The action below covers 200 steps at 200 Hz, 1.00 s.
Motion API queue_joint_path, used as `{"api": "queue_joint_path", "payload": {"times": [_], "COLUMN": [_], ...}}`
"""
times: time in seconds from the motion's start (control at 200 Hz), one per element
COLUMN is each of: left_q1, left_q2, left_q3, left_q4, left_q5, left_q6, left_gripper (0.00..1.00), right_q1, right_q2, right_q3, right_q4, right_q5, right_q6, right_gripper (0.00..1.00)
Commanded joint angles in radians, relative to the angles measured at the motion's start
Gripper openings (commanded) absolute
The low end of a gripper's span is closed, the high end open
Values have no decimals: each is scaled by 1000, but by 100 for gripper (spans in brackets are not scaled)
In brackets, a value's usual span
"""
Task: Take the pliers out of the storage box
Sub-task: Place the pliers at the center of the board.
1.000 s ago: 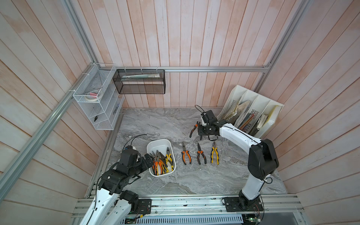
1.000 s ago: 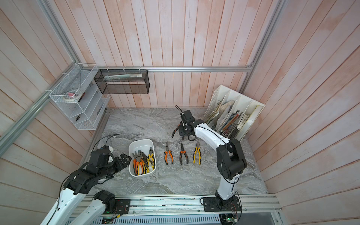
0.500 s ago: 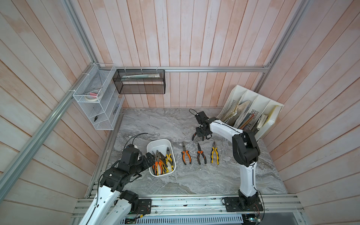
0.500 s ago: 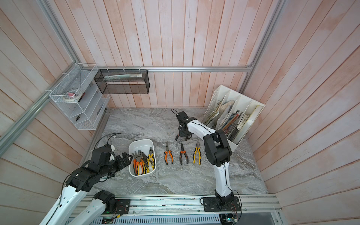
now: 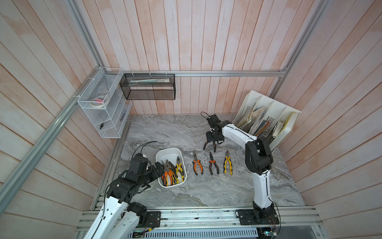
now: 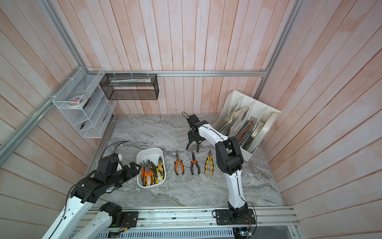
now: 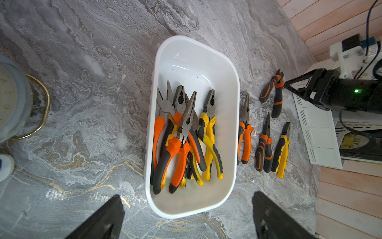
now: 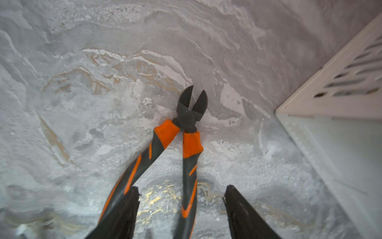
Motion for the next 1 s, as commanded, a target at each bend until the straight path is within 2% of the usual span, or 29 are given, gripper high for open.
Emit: {"api": "queue_joint_path", "payload": {"times": [0.0,0.195,0.39,0.535,0.93,0.995], "left_q1": [0,0,2,2,3,2], "left_q2": [4,-7,-21,-25,-40,-43], "left_q3": [-12,-11,-20,-19,-26,-27], "left_q4": [27,24,29,26,32,32], "left_q5": [7,12,15,22,24,24], "left_q6": [14,15,14,17,15,15], "left_gripper": [100,100,100,100,100,100], "right_q1": [-36,-31,-5,0,20,25], "right_q2": [-30,52,121,150,172,166], "right_q3": [47,168,215,215,148,125], "right_q4": [-76,-169,-214,-234,-191,-175], "right_q5": [-183,-181,-149,-103,-95,-96], "right_q6": [118,162,179,196,204,199], "right_gripper": [97,98,98,98,98,95]}}
